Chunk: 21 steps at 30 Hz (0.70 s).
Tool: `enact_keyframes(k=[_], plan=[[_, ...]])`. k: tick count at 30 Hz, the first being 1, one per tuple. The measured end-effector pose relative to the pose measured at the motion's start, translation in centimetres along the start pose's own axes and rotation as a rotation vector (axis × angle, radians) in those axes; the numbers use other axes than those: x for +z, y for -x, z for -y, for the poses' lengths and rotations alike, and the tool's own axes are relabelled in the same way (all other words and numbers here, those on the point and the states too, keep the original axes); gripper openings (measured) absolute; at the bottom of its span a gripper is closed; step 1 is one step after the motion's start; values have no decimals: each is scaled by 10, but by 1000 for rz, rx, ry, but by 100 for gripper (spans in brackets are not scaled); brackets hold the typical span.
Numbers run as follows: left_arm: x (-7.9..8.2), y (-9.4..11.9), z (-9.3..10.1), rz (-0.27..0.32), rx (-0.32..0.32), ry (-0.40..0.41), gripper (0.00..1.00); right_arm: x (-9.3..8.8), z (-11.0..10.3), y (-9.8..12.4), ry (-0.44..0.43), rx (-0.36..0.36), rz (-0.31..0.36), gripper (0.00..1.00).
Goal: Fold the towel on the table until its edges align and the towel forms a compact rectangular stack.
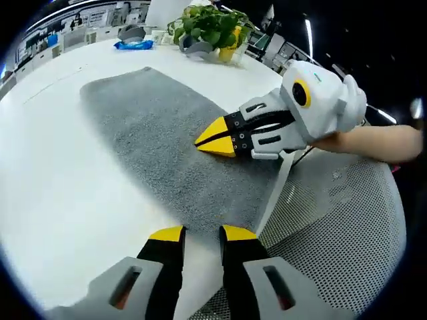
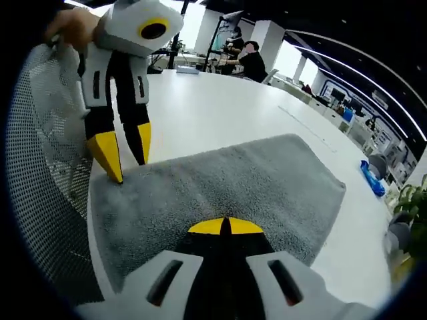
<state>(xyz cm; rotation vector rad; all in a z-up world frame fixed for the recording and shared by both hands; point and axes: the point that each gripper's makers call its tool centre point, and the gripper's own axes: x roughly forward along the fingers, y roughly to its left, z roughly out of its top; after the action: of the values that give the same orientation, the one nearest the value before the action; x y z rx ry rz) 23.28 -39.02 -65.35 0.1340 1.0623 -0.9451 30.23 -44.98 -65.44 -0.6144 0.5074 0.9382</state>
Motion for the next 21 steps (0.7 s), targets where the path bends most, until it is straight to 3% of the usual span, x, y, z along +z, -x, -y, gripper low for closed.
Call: enact_keyframes(k=[4,7,10,14,16,18,21], plan=[[1,-4,2,12,-21,34,21,0,-1,0,31,-4,-4,0],[4,-5,5,49,-54,138,21,0,-1,1,25,-4,-3,0],[11,-10,9,80,-112,295,19,0,-1,1,16,-6,4,0],[16,-13,8,100,-128,307,11,1,0,1,-19,-1,-1,0],[22,-8,12,126,-148,308,9,0,-1,2,-72,19,-19,0],[34,-3,19,175,-197,362,7,0,1,6,-130,37,-47,0],[55,7,27,273,-285,459,7,17,7,15,-189,51,8,2]])
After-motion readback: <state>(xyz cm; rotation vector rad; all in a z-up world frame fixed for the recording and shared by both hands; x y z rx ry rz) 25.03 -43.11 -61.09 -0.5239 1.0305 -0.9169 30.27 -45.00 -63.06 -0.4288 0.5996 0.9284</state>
